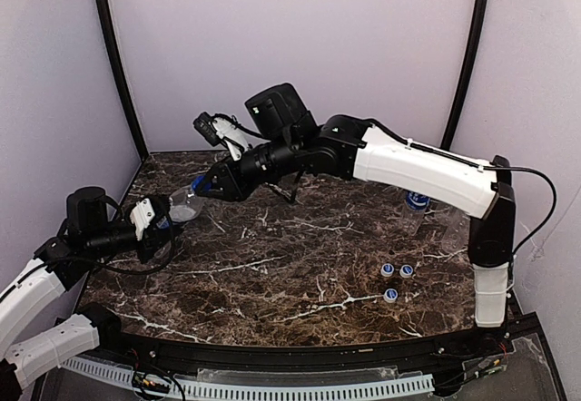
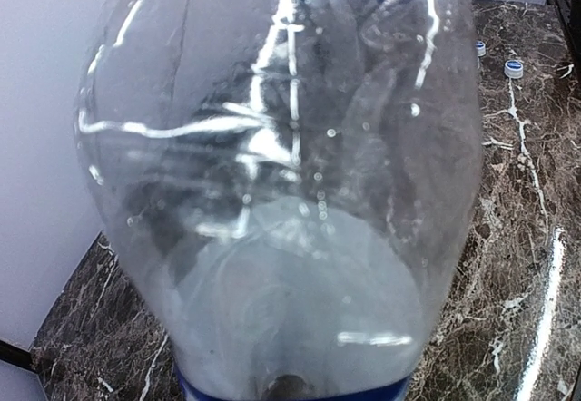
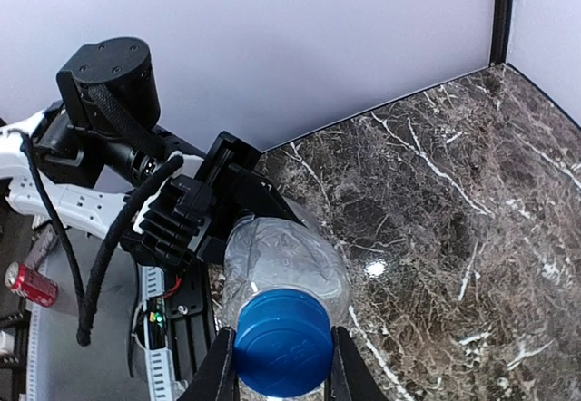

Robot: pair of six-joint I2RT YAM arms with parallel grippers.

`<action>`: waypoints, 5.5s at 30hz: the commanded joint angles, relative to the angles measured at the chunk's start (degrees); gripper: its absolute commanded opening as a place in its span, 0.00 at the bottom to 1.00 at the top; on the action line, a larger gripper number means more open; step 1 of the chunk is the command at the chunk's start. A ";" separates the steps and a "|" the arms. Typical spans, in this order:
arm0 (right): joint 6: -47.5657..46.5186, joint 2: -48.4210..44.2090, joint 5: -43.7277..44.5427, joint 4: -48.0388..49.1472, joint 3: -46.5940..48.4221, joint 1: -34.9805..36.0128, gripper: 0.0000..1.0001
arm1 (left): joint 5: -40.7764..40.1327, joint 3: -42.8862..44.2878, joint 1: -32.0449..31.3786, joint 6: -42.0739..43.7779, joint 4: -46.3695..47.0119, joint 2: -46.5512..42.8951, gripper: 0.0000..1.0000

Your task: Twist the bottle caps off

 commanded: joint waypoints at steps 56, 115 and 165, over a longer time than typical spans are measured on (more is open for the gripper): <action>7.08 -2.62 -2.31 6.94 -5.43 0.02 0.69 | -1.17 -3.00 0.22 -0.48 1.86 -1.43 0.24; 5.73 -7.98 -7.30 14.15 -12.57 -2.51 0.83 | -0.99 -4.30 0.17 -5.92 3.76 -1.78 0.21; -20.12 -4.12 -16.33 2.65 -7.52 -0.07 0.00 | 6.03 -3.41 0.21 -1.49 -2.24 -2.15 0.20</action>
